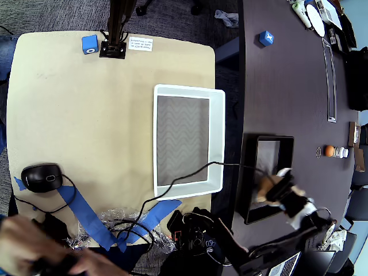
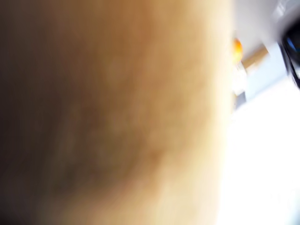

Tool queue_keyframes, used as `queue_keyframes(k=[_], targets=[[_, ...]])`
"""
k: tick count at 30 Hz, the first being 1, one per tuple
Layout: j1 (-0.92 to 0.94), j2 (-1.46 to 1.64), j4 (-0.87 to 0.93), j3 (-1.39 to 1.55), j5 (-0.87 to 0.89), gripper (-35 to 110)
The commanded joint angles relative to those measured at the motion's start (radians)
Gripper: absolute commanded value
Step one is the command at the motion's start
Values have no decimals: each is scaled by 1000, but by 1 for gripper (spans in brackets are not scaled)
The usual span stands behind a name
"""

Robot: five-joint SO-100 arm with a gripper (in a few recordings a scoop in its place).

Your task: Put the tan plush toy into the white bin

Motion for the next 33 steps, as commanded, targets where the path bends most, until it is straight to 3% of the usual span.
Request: queue_keyframes(k=[1, 13, 21, 33], targets=[[-69, 189, 11, -160, -51, 0], [-526, 442, 12, -172, -299, 0], [-861, 557, 12, 71, -476, 0], [-1243, 607, 11, 325, -591, 0]])
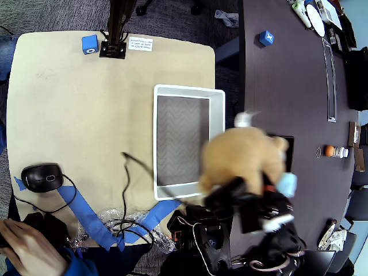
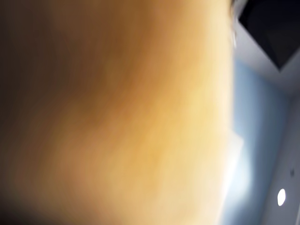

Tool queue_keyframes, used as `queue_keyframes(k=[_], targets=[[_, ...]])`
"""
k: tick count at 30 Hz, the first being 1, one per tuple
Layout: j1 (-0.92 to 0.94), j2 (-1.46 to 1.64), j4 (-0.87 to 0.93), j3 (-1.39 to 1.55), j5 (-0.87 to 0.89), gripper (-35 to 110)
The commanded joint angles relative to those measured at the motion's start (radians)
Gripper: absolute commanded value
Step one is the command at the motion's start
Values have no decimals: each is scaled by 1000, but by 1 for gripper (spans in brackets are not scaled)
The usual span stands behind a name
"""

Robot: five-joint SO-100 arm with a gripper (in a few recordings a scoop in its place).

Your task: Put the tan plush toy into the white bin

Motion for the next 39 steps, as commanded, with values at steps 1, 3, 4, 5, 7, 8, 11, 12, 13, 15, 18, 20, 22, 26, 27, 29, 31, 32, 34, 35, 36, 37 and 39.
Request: queue_keyframes(k=[1, 3, 4, 5, 7, 8, 11, 12, 13, 15, 18, 20, 22, 26, 27, 29, 31, 32, 34, 35, 36, 37, 39], targets=[[-106, 38, 8, 6, -44, 0], [-153, 37, 6, 18, -61, 0], [-175, 37, 5, 20, -71, 0], [-192, 32, 5, 20, -80, 0], [-224, 0, 5, 20, -94, 0], [-236, -23, 5, 20, -98, 0], [-259, -107, 5, 21, -101, 0], [-261, -137, 5, 21, -101, 0], [-261, -160, 5, 20, -101, 0], [-256, -190, 5, 20, -101, 0], [-249, -213, 2, 20, -103, 0], [-245, -215, 3, 23, -103, 0], [-244, -224, 3, 31, -103, 0], [-210, -227, -8, 97, -103, 0], [-204, -224, -18, 114, -103, 0], [-196, -216, -52, 146, -101, 0], [-195, -213, -75, 178, -101, 0], [-193, -213, -86, 190, -101, 0], [-186, -213, -106, 212, -100, 0], [-181, -213, -112, 221, -95, 0], [-178, -215, -115, 227, -95, 0], [-176, -216, -123, 233, -94, 0], [-176, -225, -138, 242, -94, 0]])
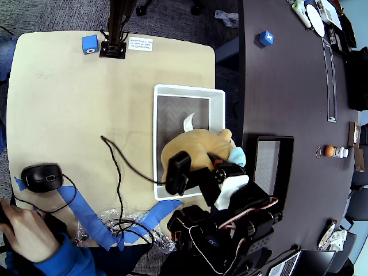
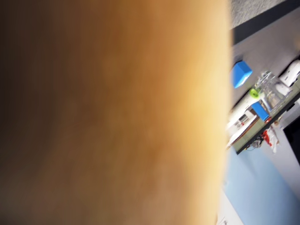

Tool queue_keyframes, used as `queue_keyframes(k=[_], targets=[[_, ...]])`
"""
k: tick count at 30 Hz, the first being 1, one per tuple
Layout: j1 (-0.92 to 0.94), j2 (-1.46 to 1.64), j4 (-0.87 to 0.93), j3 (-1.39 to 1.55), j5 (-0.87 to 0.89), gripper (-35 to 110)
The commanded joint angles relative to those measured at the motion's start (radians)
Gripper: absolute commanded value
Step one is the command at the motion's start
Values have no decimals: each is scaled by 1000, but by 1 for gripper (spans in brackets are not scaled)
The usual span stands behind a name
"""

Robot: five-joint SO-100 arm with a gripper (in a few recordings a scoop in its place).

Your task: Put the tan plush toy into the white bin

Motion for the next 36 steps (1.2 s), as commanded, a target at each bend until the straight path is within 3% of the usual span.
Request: queue_keyframes(k=[1, 29, 36], targets=[[-2, 29, -37, 0, -3, 0], [0, 29, -144, 115, -2, 1], [0, 31, -138, 115, -6, 14]])
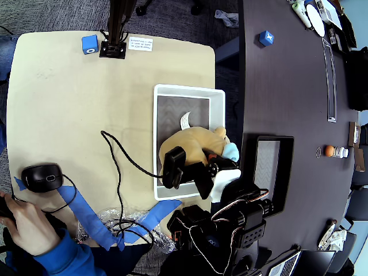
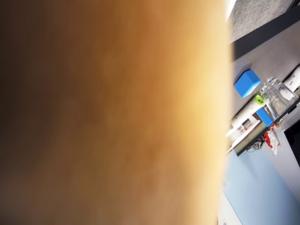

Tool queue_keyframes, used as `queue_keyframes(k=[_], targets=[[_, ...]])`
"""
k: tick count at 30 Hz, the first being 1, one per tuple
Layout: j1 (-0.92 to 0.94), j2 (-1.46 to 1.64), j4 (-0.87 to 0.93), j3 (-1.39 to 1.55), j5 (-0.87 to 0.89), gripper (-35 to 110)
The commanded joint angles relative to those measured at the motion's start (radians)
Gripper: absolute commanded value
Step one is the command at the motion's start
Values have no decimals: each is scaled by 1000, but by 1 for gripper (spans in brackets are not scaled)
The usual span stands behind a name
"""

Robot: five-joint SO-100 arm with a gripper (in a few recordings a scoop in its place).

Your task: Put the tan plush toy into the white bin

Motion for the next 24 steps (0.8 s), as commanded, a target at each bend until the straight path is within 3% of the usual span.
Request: queue_keyframes(k=[1, 16, 24], targets=[[2, 32, -3, -23, -15, 16], [2, 46, 6, -31, -20, 47], [55, 64, 161, -72, -12, 63]])
